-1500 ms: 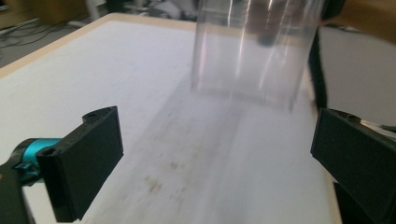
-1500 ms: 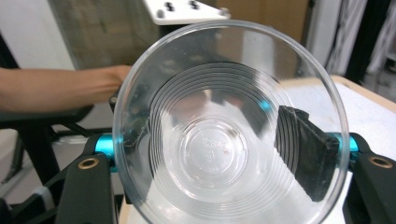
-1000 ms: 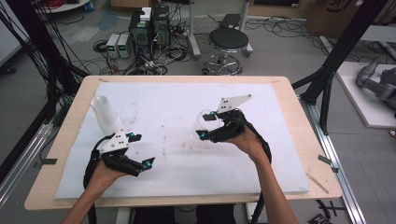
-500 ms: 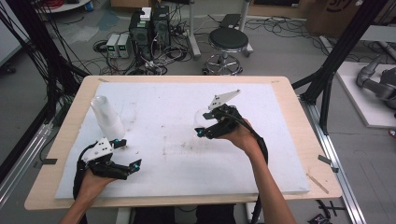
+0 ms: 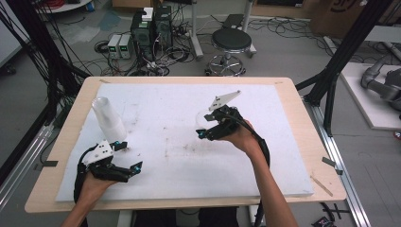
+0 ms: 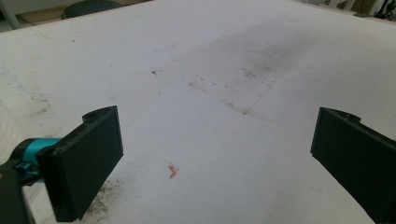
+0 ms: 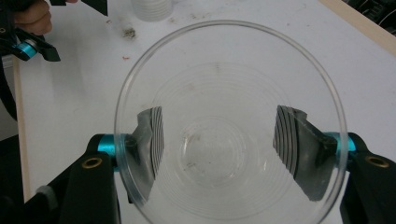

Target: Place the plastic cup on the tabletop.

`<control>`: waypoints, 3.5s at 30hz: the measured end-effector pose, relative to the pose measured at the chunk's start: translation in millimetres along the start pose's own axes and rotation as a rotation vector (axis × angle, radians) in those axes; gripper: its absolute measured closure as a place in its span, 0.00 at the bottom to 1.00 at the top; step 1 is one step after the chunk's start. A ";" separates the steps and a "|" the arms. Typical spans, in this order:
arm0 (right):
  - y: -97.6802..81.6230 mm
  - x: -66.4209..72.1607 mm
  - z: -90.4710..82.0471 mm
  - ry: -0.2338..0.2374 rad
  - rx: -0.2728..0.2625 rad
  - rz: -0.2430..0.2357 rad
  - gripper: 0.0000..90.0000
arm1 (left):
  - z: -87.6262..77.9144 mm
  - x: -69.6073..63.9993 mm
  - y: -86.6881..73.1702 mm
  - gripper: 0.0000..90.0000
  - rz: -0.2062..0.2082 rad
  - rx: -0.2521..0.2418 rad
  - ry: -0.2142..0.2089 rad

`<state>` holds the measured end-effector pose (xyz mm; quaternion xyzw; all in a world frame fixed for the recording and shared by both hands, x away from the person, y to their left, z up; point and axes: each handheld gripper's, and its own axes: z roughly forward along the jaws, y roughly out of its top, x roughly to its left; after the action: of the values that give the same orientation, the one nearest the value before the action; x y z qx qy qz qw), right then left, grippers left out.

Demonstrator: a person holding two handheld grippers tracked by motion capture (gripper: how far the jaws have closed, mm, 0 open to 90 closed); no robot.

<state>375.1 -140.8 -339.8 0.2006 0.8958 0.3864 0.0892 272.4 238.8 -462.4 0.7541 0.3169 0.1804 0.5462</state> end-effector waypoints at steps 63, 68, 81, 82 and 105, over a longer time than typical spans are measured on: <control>-59.6 9.2 54.4 -0.110 -0.043 0.090 0.15 | -2.7 11.1 -9.9 0.03 -0.106 -0.050 0.009; -80.3 14.7 33.4 -0.145 -0.115 0.115 0.15 | -2.1 9.4 -9.5 0.03 -0.092 -0.045 0.012; -144.6 17.9 -8.1 -0.248 -0.268 0.199 0.15 | -2.8 9.1 -9.8 0.03 -0.089 -0.054 0.012; -144.6 17.9 -8.1 -0.248 -0.268 0.199 0.15 | -2.8 9.1 -9.8 0.03 -0.089 -0.054 0.012; -173.4 12.7 -19.9 -0.338 -0.319 0.266 0.15 | -0.9 8.3 -9.0 0.03 -0.081 -0.031 0.014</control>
<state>307.0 -256.1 -452.4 0.3618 0.7617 0.4920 0.2165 275.4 246.8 -471.1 0.7309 0.3481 0.1681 0.5625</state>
